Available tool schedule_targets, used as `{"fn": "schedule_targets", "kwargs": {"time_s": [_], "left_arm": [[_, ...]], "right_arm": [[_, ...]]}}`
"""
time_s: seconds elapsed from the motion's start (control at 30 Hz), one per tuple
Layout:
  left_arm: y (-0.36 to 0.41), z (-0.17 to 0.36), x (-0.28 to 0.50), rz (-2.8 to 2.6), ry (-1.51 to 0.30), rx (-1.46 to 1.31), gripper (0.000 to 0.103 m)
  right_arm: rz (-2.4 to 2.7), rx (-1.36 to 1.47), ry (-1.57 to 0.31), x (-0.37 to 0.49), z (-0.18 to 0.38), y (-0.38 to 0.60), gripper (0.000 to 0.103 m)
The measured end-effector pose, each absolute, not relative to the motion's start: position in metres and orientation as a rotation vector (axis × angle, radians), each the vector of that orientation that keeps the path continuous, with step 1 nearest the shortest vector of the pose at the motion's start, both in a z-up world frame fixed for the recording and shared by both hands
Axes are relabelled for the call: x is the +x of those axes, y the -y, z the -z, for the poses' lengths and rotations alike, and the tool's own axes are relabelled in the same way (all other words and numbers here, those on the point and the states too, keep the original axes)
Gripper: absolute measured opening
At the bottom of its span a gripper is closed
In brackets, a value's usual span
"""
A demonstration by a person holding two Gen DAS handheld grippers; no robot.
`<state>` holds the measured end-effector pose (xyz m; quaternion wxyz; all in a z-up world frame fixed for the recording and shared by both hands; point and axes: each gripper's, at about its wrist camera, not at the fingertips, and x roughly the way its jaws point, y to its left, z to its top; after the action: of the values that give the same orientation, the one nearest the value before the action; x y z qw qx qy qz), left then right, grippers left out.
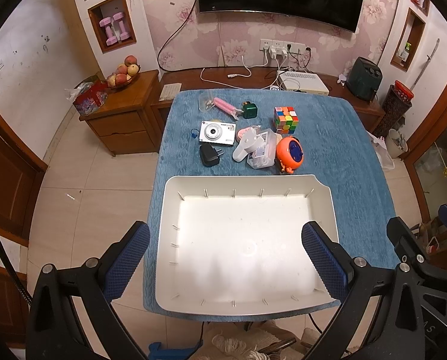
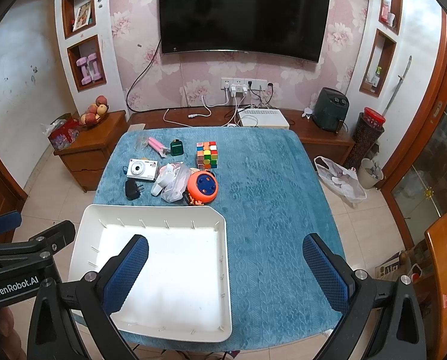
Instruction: Organize rigid objects
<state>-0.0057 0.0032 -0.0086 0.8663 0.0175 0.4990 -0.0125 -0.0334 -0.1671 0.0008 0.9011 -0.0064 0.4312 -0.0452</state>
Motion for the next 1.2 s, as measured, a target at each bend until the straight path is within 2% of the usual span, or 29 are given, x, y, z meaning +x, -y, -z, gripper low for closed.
{"fn": "schedule_targets", "kwargs": {"time_s": [0.73, 1.2], "left_arm": [[-0.004, 0.008, -0.007, 0.021, -1.048, 0.034, 0.101], [0.005, 0.015, 0.013, -0.091, -1.079, -0.039, 0.101]], "right_arm": [[0.072, -0.015, -0.889, -0.034, 0.001, 0.168, 0.103], [-0.022, -0.014, -0.906, -0.009, 0.013, 0.207, 0.103]]}}
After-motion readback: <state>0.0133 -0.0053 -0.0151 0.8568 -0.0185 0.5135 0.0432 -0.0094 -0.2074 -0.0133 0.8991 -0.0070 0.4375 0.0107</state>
